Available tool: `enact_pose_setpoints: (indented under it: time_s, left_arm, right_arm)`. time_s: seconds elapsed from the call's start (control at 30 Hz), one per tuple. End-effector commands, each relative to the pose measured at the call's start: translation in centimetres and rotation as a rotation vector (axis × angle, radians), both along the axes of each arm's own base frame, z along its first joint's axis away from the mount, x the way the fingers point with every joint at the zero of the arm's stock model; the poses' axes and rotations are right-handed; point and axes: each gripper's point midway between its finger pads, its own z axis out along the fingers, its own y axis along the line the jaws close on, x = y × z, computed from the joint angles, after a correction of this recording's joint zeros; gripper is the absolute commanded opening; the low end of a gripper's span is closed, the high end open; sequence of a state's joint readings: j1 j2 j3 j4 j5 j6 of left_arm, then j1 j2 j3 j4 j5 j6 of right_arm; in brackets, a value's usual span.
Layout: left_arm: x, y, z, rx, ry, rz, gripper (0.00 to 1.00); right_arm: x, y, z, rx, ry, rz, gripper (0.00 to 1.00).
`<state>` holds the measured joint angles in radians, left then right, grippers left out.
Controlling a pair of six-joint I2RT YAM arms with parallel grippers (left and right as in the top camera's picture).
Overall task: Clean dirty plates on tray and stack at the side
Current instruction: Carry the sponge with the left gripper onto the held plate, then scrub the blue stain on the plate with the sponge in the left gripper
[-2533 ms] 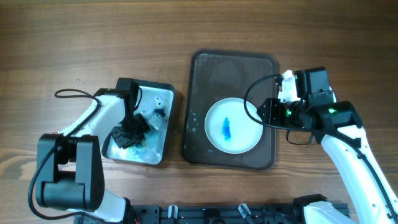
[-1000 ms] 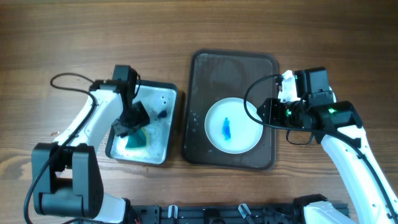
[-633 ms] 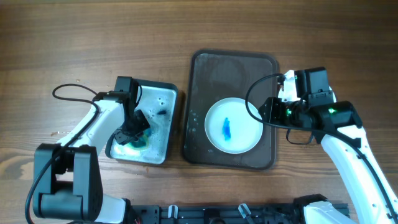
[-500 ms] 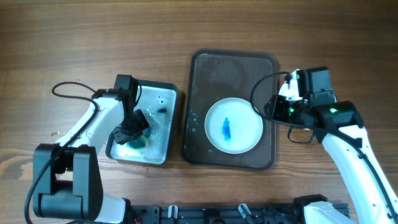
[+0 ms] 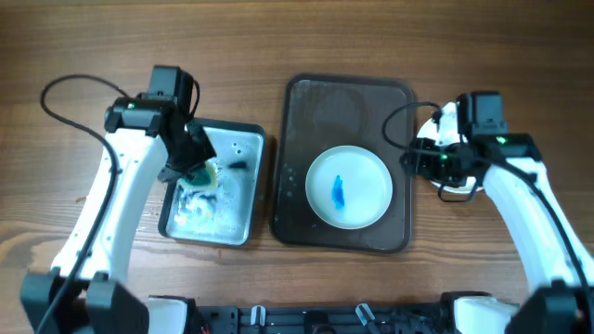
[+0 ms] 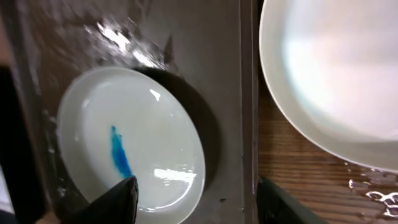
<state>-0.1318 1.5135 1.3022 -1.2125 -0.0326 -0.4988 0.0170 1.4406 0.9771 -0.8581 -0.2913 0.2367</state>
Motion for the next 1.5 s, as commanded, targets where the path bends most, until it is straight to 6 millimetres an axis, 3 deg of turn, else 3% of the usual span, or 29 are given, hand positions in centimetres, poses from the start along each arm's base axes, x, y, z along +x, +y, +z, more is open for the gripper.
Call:
enact_pose_setpoints:
  time_s: [0.0,0.2,0.37,0.47,0.53,0.63,0.87,1.13,1.2,1.3,1.37,1.47]
  left_arm:
    - [0.6,-2.7,2.9,-0.025,-0.096,-0.099,0.04]
    - [0.7,-7.9,3.3,-0.162,-0.124,-0.157,0.04]
    - [1.5,-11.7,3.5,-0.226,-0.174,-0.209,0.04]
    - [1.5,-13.9,2.9,-0.259,-0.164,-0.235,0.04]
    - [1.3,-15.4,1.9,-0.262,-0.139,-0.249,0.04]
    - [1.0,-17.2,0.3,-0.266,-0.099,-0.273,0.04]
    - [0.9,-23.2,-3.4,-0.359,-0.041,-0.329,0.04]
    - [0.1,-29.8,-9.5,-0.471,0.043,-0.401,0.04]
    - [-0.1,-30.4,-11.4,-0.463,0.063,-0.41,0.04]
    - [-0.2,-29.5,-13.9,-0.411,0.103,-0.389,0.04]
    - [0.1,-27.6,-15.2,-0.307,0.103,-0.358,0.04]
    - [1.0,-22.7,-16.1,-0.054,0.071,-0.309,0.04]
  right_arm:
    - [0.1,0.6,-2.5,0.028,0.068,0.065,0.5]
    - [-0.6,2.2,-6.1,0.054,0.115,0.143,0.46]
    - [-0.9,4.0,-7.7,0.054,0.073,0.187,0.45]
    - [-1.1,3.5,-9.2,-0.017,0.071,0.123,0.38]
    - [-1.6,2.6,-10.5,-0.079,0.077,0.056,0.2]
    - [-1.4,2.6,-10.5,-0.078,0.067,0.044,0.05]
    - [-1.4,2.6,-10.4,-0.074,0.073,0.027,0.04]
    - [-1.7,2.6,-10.5,-0.075,0.084,0.026,0.04]
    - [-1.7,2.6,-10.4,-0.072,0.085,0.027,0.04]
    - [-1.9,2.6,-10.5,-0.073,0.091,0.028,0.04]
    - [-2.0,2.6,-10.5,-0.073,0.095,0.027,0.04]
    - [-2.0,2.6,-10.5,-0.073,0.095,0.028,0.04]
